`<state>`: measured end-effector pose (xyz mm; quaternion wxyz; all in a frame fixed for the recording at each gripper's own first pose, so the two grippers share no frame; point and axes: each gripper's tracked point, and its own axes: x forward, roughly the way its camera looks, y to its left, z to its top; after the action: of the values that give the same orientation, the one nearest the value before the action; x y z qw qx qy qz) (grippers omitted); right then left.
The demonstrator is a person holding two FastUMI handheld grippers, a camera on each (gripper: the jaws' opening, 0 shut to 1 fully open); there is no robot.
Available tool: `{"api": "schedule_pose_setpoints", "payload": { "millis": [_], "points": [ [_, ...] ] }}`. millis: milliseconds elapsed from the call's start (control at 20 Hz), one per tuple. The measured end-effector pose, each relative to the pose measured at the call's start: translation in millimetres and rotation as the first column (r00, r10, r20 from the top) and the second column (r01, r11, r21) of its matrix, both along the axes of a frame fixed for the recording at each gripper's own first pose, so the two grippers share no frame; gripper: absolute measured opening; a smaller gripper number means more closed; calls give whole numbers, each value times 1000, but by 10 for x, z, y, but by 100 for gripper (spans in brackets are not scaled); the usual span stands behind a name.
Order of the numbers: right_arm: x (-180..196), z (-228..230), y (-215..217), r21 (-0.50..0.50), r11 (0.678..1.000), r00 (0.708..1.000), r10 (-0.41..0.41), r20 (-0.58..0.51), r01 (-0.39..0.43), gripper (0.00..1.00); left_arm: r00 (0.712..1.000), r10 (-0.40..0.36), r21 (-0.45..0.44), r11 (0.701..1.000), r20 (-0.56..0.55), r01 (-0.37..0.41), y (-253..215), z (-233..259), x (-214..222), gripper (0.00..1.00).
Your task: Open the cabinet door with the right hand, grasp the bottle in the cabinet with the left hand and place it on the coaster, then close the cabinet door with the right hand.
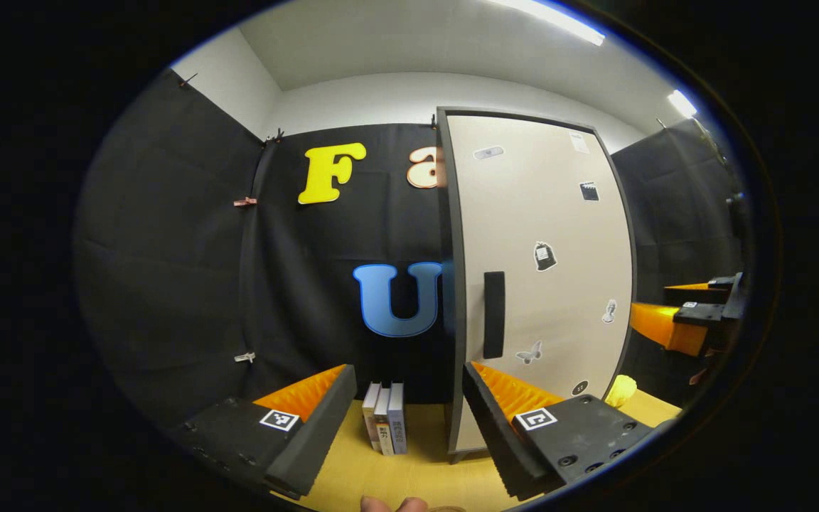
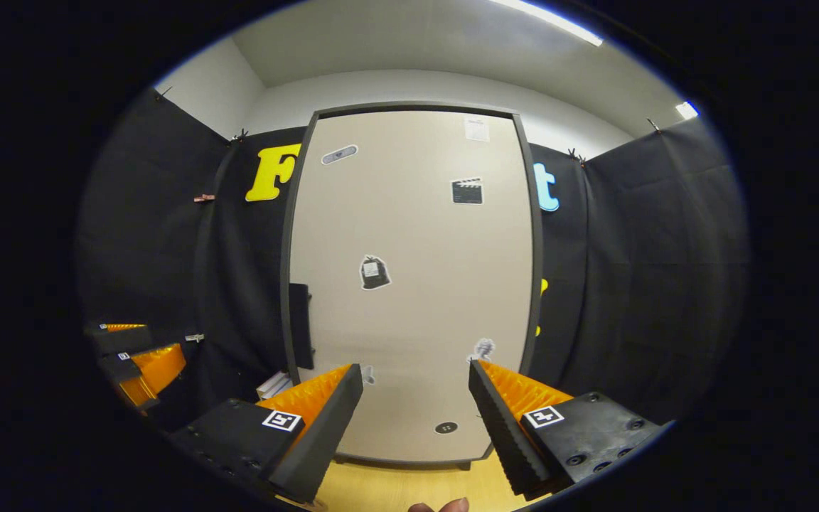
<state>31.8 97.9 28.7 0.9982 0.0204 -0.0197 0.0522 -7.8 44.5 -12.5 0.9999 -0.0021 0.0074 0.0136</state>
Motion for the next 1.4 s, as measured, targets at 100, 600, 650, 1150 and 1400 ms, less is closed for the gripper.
{"api": "schedule_pose_setpoints", "payload": {
  "millis": [100,600,650,1150,1400],
  "points": [
    [134,49,276,28,999,999,39,3,-39,97,1000,14,8,1000,-1,-14,120,-14,-28,92],
    [913,-135,1188,87,992,994,95,-48,-91,97,996,78,7,997,-40,-78,589,-298,-50,95],
    [986,-154,1249,90,992,994,95,-50,-91,98,996,81,3,997,-43,-81,606,-316,-47,95],
    [1398,-348,1485,50,998,999,31,-45,-29,39,994,85,-23,996,-72,-87,634,-472,-18,95],
    [1365,-358,1514,103,989,989,119,-82,-111,18,996,69,-22,997,-64,-71,533,-404,46,95]
  ]
}}
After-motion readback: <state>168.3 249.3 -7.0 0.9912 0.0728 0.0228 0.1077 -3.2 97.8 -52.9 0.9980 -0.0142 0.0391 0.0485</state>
